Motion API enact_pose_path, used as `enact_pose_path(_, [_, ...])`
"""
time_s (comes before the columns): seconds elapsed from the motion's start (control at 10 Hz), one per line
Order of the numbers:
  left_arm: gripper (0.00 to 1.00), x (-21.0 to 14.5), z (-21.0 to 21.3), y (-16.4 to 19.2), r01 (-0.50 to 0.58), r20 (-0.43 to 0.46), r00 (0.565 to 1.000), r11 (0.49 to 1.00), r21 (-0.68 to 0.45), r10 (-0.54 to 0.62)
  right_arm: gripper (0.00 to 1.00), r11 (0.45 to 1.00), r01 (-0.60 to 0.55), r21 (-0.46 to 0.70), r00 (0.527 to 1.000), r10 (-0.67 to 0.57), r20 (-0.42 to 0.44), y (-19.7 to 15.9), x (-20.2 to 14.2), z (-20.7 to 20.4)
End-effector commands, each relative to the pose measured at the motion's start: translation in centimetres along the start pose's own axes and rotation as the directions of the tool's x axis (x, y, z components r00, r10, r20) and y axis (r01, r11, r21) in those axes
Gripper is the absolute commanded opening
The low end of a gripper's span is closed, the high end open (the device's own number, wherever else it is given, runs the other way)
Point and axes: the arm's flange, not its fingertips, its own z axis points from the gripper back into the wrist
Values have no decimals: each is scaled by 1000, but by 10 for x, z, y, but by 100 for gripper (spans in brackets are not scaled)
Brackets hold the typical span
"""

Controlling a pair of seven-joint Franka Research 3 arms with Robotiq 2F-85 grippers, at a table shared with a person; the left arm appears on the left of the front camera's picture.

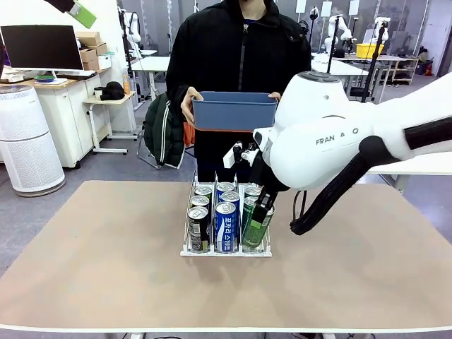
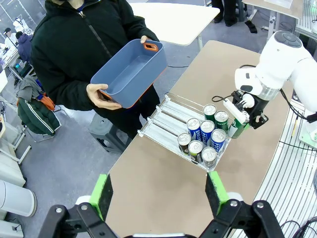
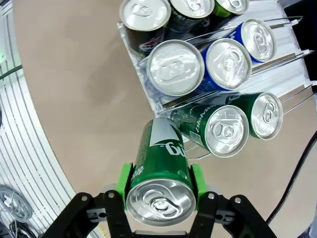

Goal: Fill the beverage cans into the dispenser.
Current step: Place the picked Sprite in the line of the Automatic Can Dispenser with the same cans.

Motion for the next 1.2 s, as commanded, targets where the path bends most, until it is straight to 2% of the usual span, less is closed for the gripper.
enact_pose_path(0.0, [100, -2, 0, 0, 0, 2, 1000, 1000, -13, 0, 58, 994, 37, -101, 999, -36, 13, -15, 15, -6])
enact_pose_path(0.4, [100, -2, 0, 0, 0, 2, 1000, 1000, -13, 0, 58, 988, 65, -142, 998, -67, -7, -33, 23, -16])
enact_pose_path(0.8, [100, -2, 0, 0, 0, 2, 1000, 1000, -13, 0, 58, 999, 34, -14, 999, -35, -40, -27, 28, -41])
enact_pose_path(1.1, [100, -2, 0, 0, 0, 2, 1000, 1000, -13, 0, 58, 1000, 24, -12, 996, -25, -88, -22, 27, -54])
